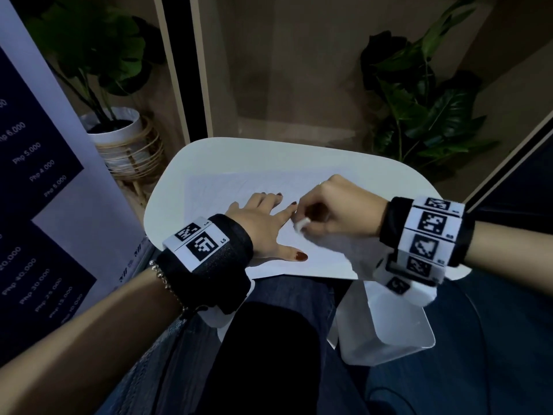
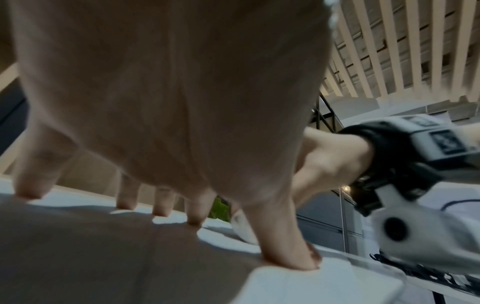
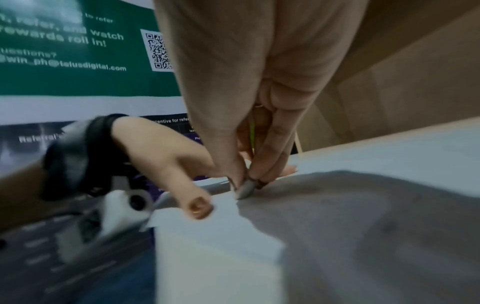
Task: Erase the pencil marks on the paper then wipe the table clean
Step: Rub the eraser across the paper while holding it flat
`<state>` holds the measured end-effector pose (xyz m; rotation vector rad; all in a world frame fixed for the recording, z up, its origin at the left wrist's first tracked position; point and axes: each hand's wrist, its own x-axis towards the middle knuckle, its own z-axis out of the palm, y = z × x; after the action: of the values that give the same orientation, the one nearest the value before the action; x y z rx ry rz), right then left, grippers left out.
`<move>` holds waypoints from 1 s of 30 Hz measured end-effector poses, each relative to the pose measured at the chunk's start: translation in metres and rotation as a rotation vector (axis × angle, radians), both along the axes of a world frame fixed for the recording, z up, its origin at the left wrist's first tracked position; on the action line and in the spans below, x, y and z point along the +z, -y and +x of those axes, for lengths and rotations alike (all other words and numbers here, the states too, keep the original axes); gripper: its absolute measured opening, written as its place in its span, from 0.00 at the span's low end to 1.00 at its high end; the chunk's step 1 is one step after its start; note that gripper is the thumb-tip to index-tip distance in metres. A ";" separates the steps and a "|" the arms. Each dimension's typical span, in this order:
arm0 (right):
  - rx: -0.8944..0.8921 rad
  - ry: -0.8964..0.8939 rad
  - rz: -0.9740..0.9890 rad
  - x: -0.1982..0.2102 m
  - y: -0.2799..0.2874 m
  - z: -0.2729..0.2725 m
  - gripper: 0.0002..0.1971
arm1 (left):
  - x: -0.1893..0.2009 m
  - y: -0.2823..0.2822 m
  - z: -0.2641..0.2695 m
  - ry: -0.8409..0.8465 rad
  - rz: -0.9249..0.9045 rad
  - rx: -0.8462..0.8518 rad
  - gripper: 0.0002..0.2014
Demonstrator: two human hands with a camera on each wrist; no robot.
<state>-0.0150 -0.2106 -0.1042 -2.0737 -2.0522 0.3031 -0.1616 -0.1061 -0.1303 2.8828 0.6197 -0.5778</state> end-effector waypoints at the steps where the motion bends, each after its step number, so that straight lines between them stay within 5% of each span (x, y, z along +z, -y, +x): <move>1: -0.043 0.051 0.018 0.001 -0.005 0.009 0.04 | 0.000 0.000 0.000 -0.005 0.007 -0.002 0.49; 4: -0.093 0.093 0.043 0.000 -0.007 0.019 0.04 | 0.000 0.000 0.001 -0.016 0.002 -0.003 0.49; 9: 0.118 -0.070 -0.069 0.000 0.011 -0.003 0.04 | -0.001 -0.001 0.002 -0.013 -0.011 0.002 0.50; 14: -0.035 0.095 0.031 0.000 -0.006 0.026 0.04 | 0.002 0.001 0.001 -0.033 0.003 0.000 0.49; 20: 0.134 -0.036 -0.111 0.004 0.007 0.006 0.05 | 0.001 -0.001 0.001 -0.035 -0.002 0.003 0.50; 26: -0.021 0.112 0.012 -0.002 -0.007 0.022 0.04 | 0.003 0.001 0.001 -0.045 0.027 0.005 0.49; 30: 0.073 0.023 -0.067 0.002 0.001 0.009 0.04 | 0.002 0.001 0.001 -0.035 0.023 0.008 0.50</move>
<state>-0.0061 -0.2119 -0.1026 -2.0519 -2.1636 0.3667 -0.1608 -0.1070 -0.1283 2.8958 0.6459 -0.6253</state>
